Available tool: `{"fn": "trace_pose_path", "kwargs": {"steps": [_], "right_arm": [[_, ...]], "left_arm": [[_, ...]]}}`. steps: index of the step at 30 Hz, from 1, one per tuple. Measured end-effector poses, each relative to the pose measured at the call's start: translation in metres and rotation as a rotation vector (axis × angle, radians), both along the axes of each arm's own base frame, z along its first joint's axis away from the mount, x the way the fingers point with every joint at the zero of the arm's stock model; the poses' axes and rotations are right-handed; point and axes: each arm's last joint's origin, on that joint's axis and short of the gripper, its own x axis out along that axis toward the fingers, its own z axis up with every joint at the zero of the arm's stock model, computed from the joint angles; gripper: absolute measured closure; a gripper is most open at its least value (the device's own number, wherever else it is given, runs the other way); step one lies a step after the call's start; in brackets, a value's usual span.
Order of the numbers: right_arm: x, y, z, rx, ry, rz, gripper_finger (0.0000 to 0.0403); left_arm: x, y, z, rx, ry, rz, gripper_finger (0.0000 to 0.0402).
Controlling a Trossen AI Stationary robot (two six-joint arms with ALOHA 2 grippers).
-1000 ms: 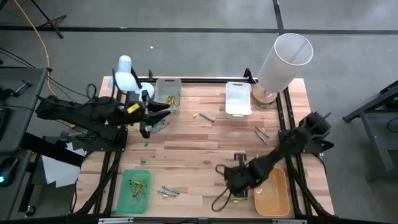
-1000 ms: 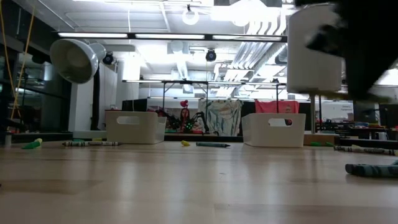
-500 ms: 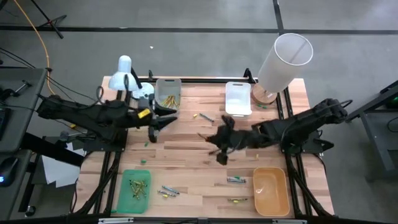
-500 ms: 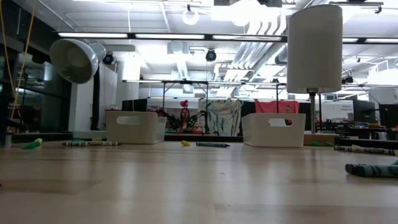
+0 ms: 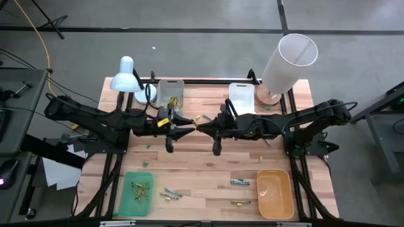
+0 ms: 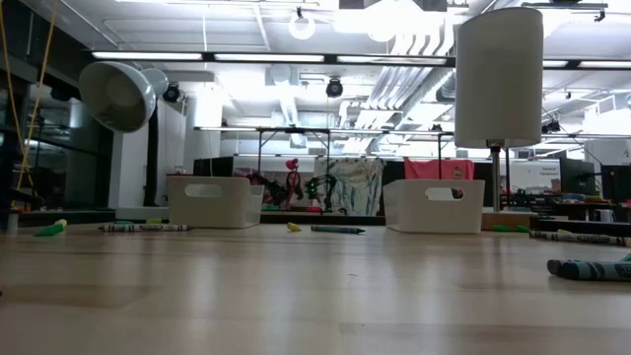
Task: Sort crayons
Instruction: Put the green crayon into the green bin
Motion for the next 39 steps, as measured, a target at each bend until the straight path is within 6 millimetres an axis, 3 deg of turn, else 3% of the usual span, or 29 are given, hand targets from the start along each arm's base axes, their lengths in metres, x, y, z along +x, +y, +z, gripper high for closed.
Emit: {"fn": "trace_pose_path", "kwargs": {"steps": [19, 26, 35, 39], "right_arm": [[0.002, -0.005, 0.009, 0.010, -0.094, 0.025, 0.0403], [0.003, -0.007, 0.010, 0.013, -0.097, 0.029, 0.0403], [0.004, -0.006, 0.009, 0.018, -0.103, 0.050, 0.0403], [0.004, -0.006, 0.009, 0.017, -0.103, 0.051, 0.0403]], "left_arm": [[0.001, 0.004, 0.012, 0.000, -0.132, -0.005, 0.0275], [0.001, 0.004, 0.012, 0.007, -0.136, -0.004, 0.0275], [0.019, 0.000, 0.000, 0.044, -0.138, 0.011, 0.0275], [0.016, 0.001, 0.004, 0.044, -0.161, 0.021, 0.0275]]}}
